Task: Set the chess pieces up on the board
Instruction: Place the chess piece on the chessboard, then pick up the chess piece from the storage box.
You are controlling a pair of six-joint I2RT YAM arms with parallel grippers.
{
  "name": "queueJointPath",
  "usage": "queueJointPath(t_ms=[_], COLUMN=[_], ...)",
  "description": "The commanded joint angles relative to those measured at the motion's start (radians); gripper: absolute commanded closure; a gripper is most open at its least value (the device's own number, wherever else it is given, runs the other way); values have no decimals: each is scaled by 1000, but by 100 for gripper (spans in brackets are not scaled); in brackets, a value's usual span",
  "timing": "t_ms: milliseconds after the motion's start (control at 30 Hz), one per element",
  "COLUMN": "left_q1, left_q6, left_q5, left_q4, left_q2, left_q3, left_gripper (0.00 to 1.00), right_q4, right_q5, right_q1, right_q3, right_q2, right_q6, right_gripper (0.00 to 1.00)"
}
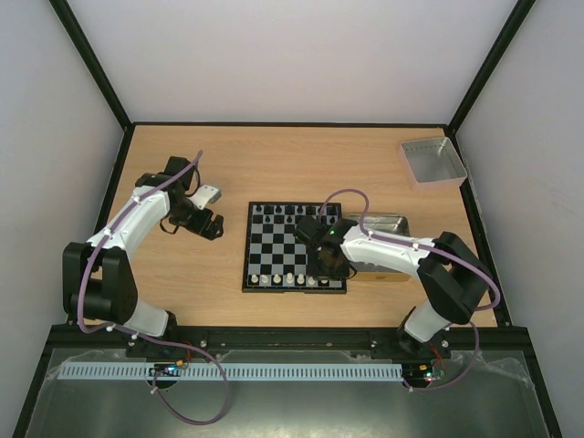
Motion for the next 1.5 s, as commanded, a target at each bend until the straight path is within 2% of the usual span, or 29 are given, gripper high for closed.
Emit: queueJointPath(t_ms=[0, 300, 400, 667, 767, 867, 1100, 1233, 1467], left_q1=[-3, -3, -2, -4, -4, -4, -4, -4, -5], left_q6=[-10, -11, -11, -15, -17, -15, -15, -15, -14], left_q5=[2, 3, 5, 14, 14, 13, 16, 19, 20], left_q4=[1, 3, 4, 6, 6, 5, 9, 15, 17], left_q2=[-16, -13, -10, 1, 2, 1, 6, 10, 14], left_q3=[-13, -17, -16, -12, -9, -11, -7, -11, -9], left_gripper=[1, 1, 1, 1, 1, 1, 1, 1, 1], right_q4=[-37, -52, -55, -100, -122, -157, -194, -182, -150], right_q5=[51, 68, 76, 118, 136, 185, 262, 256, 238], right_q1=[6, 4, 2, -60, -113, -179, -457, -600, -705], right_q3=[36, 48, 44, 91, 119, 150, 106, 92, 110], right_q2=[15, 29, 21, 13, 4, -12, -85, -94, -52], right_q6=[9, 5, 4, -38, -66, -91, -137, -173, -191], right_gripper=[79, 79, 72, 71, 71, 77, 76, 76, 75])
